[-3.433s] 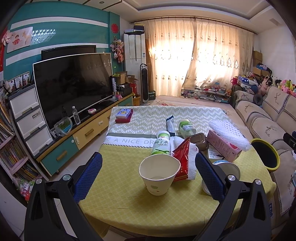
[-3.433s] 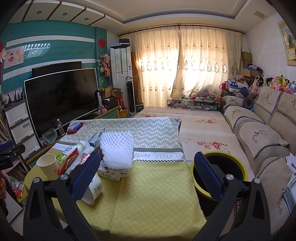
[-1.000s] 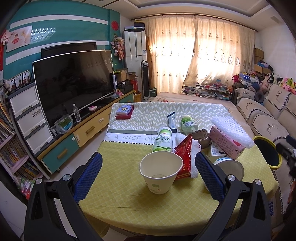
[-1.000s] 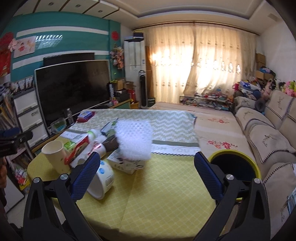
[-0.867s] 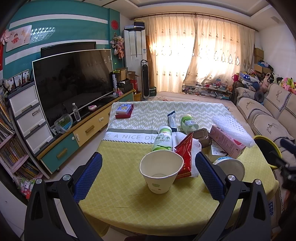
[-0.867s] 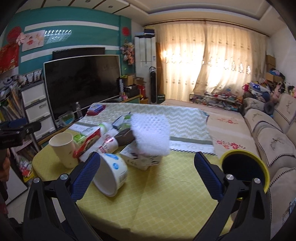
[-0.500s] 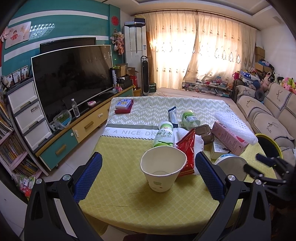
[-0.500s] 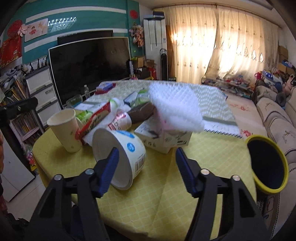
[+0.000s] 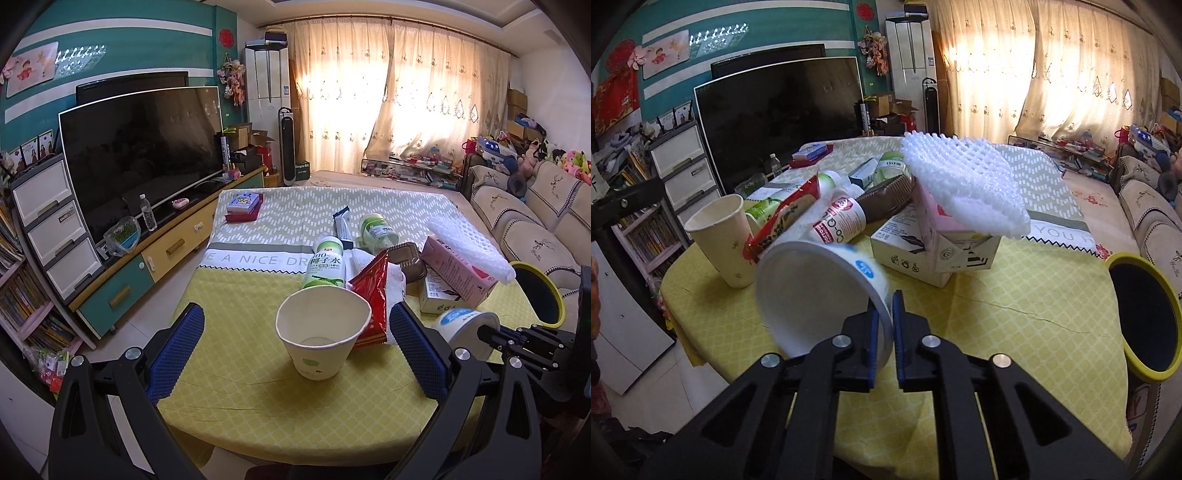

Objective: Collect trash
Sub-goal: 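Carry the white bowl to the yellow bin and open the right gripper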

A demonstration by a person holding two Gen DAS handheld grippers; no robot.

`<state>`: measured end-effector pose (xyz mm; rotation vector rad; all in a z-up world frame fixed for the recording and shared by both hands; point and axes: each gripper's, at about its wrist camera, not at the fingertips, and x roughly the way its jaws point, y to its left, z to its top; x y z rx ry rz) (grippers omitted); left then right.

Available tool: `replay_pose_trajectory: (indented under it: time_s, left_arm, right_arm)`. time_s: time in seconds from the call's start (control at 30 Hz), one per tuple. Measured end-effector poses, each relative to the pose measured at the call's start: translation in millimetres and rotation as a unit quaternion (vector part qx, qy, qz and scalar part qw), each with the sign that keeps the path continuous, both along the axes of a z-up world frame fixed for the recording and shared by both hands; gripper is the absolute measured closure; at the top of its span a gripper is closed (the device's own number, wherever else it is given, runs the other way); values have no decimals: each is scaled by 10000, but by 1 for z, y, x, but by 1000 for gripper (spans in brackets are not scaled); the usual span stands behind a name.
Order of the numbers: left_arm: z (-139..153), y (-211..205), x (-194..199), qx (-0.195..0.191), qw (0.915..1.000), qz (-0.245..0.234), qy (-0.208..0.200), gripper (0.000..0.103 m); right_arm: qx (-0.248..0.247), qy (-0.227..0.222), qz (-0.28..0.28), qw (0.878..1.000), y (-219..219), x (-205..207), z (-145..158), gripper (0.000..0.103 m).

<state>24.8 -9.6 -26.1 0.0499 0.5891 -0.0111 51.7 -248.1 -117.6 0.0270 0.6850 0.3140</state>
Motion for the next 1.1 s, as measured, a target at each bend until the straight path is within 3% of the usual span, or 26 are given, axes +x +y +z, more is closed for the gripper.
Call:
replay_pose_trajectory:
  time_s: [0.3,0.43,0.53,0.63,0.8,0.9,1.03,1.1]
  left_arm:
    - [1,-3,0,20,10000,-31,-32,4]
    - [1,-3,0,23,10000,-43,-18,4]
    - [0,-4,0,9,10000,-68,-8,4]
    - [-1,-6,0,20,9999,-108,-7,4]
    - [-3,-10,2,24,9998,-169,37,4]
    - [-6,-12,3,26,9998,-199,63,4]
    - [-7,-15,5,47,9997,-225,81,4]
    - [-8,-15,7,51,9997,-234,88,4]
  right_arm:
    - [296,-254,15,9992,-18,-10,21,98]
    - [485,-516,-415,9966,-53,-16,39,98]
    - [549,-703,-1092,9900,-95,-17,49,98]
    - [709,-650,-2011,9748,-155,-10,44,98]
    - [632,-177,-3350,9399,-241,10,9,98]
    - [567,201,-3787,9236,-276,31,-16,98]
    - [586,569,-4030,9115,-300,46,-42,97]
    - [602,633,-4135,9063,-307,48,-52,89]
